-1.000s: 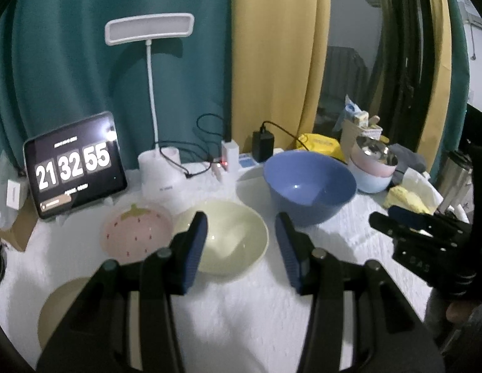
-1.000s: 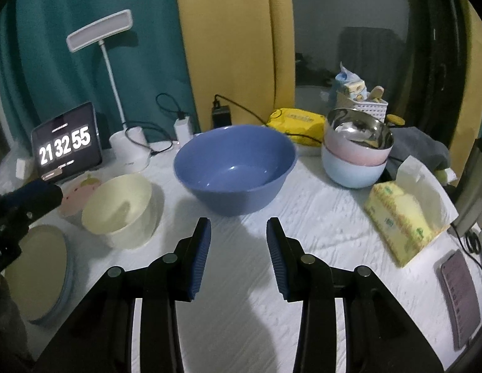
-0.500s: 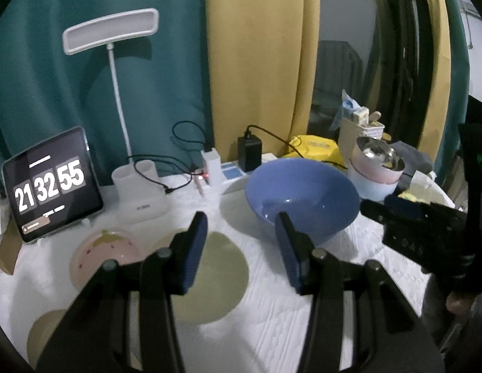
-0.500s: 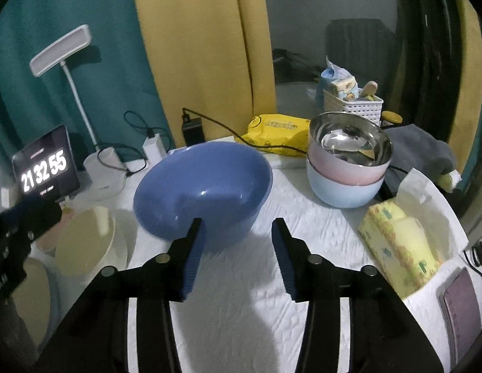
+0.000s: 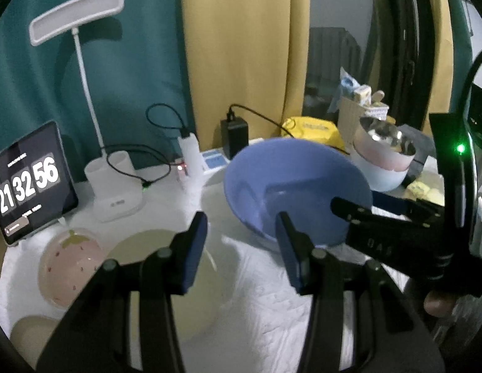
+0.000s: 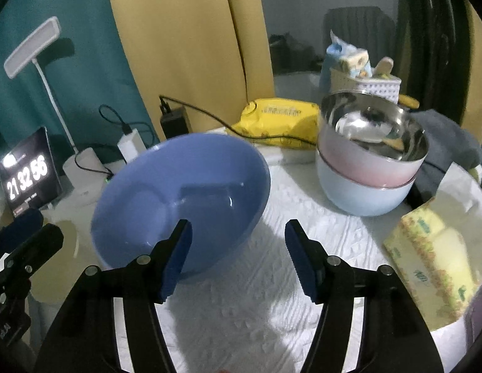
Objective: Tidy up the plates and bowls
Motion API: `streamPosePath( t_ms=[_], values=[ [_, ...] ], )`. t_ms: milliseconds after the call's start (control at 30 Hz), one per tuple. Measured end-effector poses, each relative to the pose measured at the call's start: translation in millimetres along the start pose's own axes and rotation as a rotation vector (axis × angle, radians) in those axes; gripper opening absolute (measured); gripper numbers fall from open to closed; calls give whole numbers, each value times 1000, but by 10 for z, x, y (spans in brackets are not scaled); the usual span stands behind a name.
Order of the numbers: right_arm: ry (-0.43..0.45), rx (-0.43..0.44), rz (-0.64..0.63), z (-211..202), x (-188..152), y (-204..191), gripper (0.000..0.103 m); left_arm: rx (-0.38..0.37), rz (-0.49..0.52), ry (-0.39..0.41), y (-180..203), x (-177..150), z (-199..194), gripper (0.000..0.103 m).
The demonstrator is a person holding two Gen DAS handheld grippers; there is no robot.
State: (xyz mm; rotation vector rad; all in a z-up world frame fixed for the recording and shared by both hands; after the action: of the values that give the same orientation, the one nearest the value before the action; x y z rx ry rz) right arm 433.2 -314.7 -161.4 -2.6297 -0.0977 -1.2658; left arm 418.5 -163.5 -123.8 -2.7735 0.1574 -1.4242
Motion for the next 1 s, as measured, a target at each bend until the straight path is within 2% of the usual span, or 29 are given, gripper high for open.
streamPosePath(
  t_ms=[200,267,333,567,800,1000],
  values=[
    [-40,-14,27,148,-114,117,65,-13,30,-15,126,-21,114,47],
    [-42,-21,35,166,-141,165,60,-14,34,-27,156,-41,163,47],
    [-50,-32,41,186,-167,212,46,-8,41,-38,181,-62,216,47],
    [-62,-12,58,218,-246,254,23,-32,58,-51,270,-103,279,47],
    [-45,2,42,118,-220,175,17,-48,70,-23,364,-132,274,46],
    [-27,-8,32,-39,-243,156,17,-67,62,-28,366,-148,235,46]
  ],
)
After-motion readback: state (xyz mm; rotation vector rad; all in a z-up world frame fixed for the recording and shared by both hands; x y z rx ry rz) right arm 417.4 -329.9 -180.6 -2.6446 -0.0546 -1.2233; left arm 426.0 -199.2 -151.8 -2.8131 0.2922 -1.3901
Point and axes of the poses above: each gripper's, at about its wrist camera, not at the fingertips, and z roughly the way its jaws point, y to its right, x to its top, the point moved 8 cm from there along z, roughly the way its jaws point, and after that the axes turned 4 degrees about x, right-handed, at the moved point
